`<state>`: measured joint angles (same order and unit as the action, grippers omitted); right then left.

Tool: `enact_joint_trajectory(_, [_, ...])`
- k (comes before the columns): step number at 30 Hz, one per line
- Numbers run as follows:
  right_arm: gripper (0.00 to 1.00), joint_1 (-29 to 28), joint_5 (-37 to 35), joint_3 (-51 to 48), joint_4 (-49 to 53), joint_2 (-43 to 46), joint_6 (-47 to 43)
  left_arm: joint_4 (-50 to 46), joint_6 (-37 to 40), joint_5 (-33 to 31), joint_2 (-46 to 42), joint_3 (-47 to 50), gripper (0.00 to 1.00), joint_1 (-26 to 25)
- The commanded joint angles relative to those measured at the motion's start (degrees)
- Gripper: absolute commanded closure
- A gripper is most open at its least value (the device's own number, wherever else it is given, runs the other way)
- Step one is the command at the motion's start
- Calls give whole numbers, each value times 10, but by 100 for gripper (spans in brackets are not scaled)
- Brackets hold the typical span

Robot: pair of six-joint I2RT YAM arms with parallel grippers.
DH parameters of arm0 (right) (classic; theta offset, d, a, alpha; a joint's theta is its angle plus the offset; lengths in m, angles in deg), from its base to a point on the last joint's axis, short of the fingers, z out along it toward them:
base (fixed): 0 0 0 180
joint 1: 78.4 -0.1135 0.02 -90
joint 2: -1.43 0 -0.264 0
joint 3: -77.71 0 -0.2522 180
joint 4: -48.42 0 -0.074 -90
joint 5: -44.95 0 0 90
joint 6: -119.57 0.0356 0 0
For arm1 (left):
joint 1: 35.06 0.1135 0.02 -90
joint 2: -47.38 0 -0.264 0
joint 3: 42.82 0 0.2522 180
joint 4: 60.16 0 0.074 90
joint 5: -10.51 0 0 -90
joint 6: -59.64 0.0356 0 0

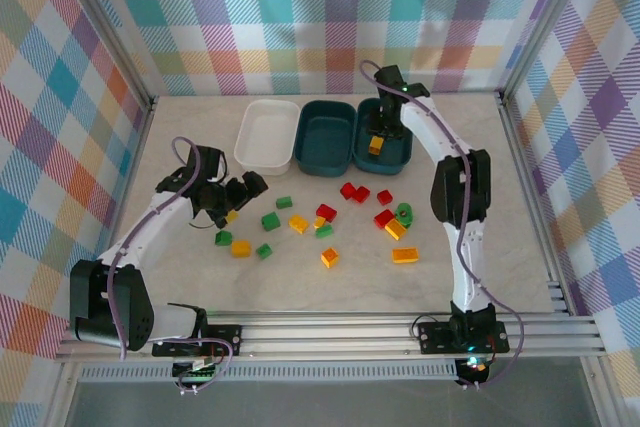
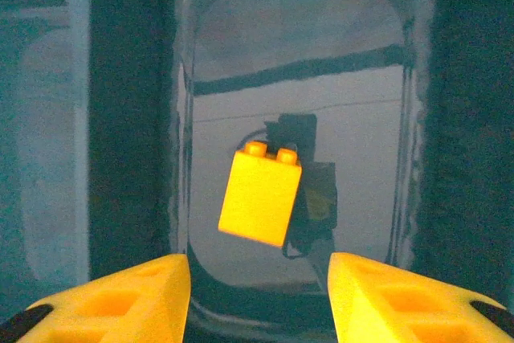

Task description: Sort the legos into containers by color

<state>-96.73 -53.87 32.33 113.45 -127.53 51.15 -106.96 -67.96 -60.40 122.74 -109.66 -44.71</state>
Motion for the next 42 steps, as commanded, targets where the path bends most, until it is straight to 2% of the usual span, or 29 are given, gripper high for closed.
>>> enact_joint_trajectory(1, [51, -13, -20, -125, -36, 143, 6, 11, -11, 18, -4, 2, 0, -3])
enact_joint_trajectory(4, [44, -25, -47, -286, -70, 247, 16, 31, -20, 7, -14, 9, 0, -37])
enact_joint_trajectory(8, [32, -27, -8, -464, -75, 365, 13, 35, -15, -28, 1, -4, 0, -124])
enact_joint_trajectory(13, [20, -48, 34, -591, -17, 466, 20, 91, -25, -34, 14, 9, 0, -188])
enact_joint_trajectory(17, [9, -64, 67, -685, -24, 526, 63, 101, -24, -41, 48, -1, 0, -226])
enact_joint_trajectory(20, [7, -69, 63, -719, -42, 534, 72, 98, -29, -69, 58, 3, 0, -230])
enact_joint_trajectory(23, [14, -70, 40, -724, -69, 532, 83, 77, -30, -102, 65, -6, 0, -229])
enact_joint_trajectory(27, [23, -74, 104, -729, -93, 505, 75, 69, -31, -107, 74, -7, 0, -225])
enact_joint_trajectory(30, [12, -88, 107, -753, -95, 495, 66, 83, -42, -105, 74, 9, 0, -224])
enact_joint_trajectory(32, [9, -92, 91, -762, -83, 494, 65, 101, -49, -92, 77, 19, 0, -224])
enact_joint_trajectory(37, [7, -96, 83, -764, -77, 486, 56, 114, -54, -72, 99, 7, 0, -224])
enact_joint_trajectory(42, [8, -122, 46, -763, -75, 448, 74, 116, -54, -70, 103, -1, 0, -224])
